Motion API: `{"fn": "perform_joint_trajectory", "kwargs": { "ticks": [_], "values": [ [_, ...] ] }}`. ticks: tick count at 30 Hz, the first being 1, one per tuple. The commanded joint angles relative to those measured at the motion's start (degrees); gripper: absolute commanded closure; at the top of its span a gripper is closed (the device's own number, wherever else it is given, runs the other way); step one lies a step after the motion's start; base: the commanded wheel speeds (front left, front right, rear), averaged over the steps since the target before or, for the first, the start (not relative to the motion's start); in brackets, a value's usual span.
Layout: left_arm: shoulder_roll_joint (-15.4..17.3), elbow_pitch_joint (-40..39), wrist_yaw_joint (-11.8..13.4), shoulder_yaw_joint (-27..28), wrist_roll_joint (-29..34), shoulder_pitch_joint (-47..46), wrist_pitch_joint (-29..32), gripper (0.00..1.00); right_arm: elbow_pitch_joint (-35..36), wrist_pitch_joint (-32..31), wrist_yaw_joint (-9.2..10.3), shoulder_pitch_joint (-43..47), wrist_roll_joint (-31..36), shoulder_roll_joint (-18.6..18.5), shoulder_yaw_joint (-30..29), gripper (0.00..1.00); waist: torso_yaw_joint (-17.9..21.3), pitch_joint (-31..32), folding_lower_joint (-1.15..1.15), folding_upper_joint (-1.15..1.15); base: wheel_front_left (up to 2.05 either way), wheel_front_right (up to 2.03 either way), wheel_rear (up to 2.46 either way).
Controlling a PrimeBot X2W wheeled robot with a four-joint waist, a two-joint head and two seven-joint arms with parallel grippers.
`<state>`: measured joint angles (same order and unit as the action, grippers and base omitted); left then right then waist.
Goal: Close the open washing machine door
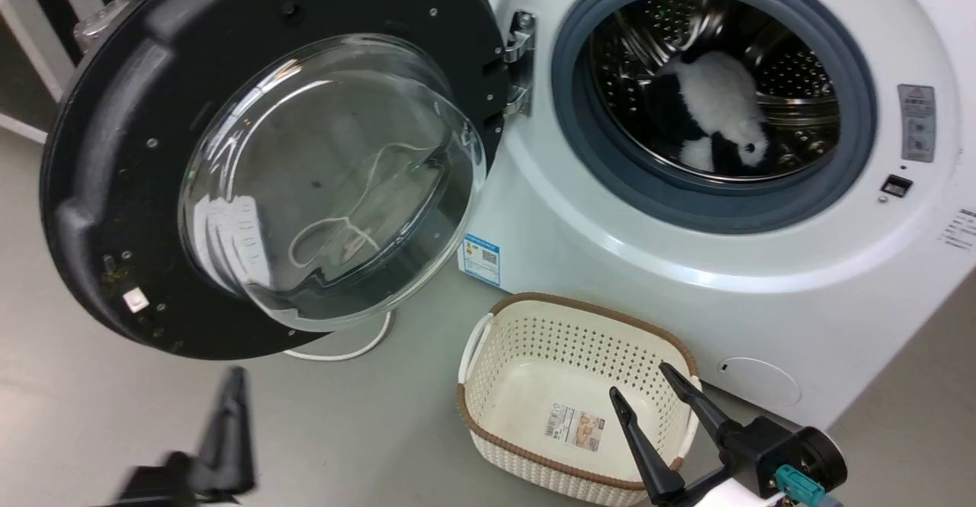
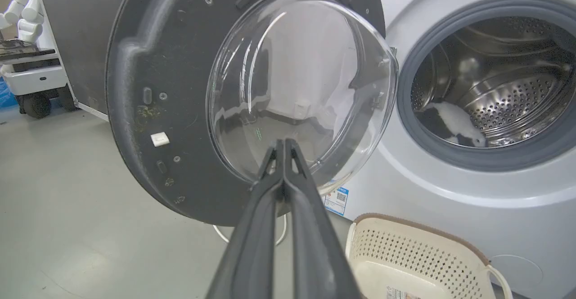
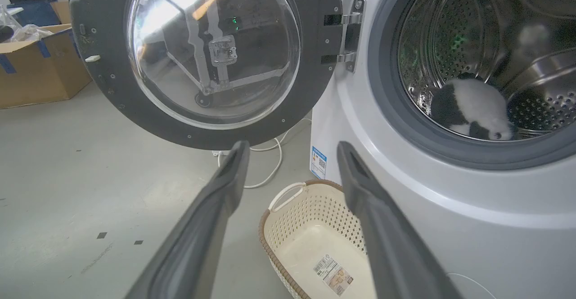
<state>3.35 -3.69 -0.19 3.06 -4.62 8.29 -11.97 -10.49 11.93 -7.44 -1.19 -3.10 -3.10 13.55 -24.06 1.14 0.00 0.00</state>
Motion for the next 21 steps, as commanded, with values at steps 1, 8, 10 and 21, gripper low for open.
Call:
{"fn": "perform_joint_trajectory", "kwargs": {
  "ticks": [1,8,10,21],
  "values": [
    [-0.07,-1.88,-0.48,1.18,-1.96,-0.26,-0.70,1.00,-0.24,0.74,-0.04,0.22,-0.11,-0.31,0.27,0.00,-0.61,-0.37,0.00,0.00,0.00,0.00,0.00],
    [-0.37,-8.58,-2.27,7.56,-9.01,-4.71,-1.53,1.00,-0.01,1.58,-0.04,0.37,0.43,-0.84,-0.51,0.00,-2.30,-2.26,0.00,0.00,0.00,0.00,0.00],
    [-0.39,-8.87,-3.29,9.57,-11.74,-6.91,-1.77,1.00,0.38,1.82,-0.04,0.56,0.60,-0.79,-0.84,0.00,-2.76,-2.91,0.00,0.00,0.00,0.00,0.00],
    [12.38,2.61,-2.16,26.99,-36.78,-29.12,10.46,1.00,1.00,3.07,-0.05,-1.61,1.13,-3.07,0.96,0.00,-0.45,-9.59,0.00,0.00,0.00,0.00,0.00]
  ]
}}
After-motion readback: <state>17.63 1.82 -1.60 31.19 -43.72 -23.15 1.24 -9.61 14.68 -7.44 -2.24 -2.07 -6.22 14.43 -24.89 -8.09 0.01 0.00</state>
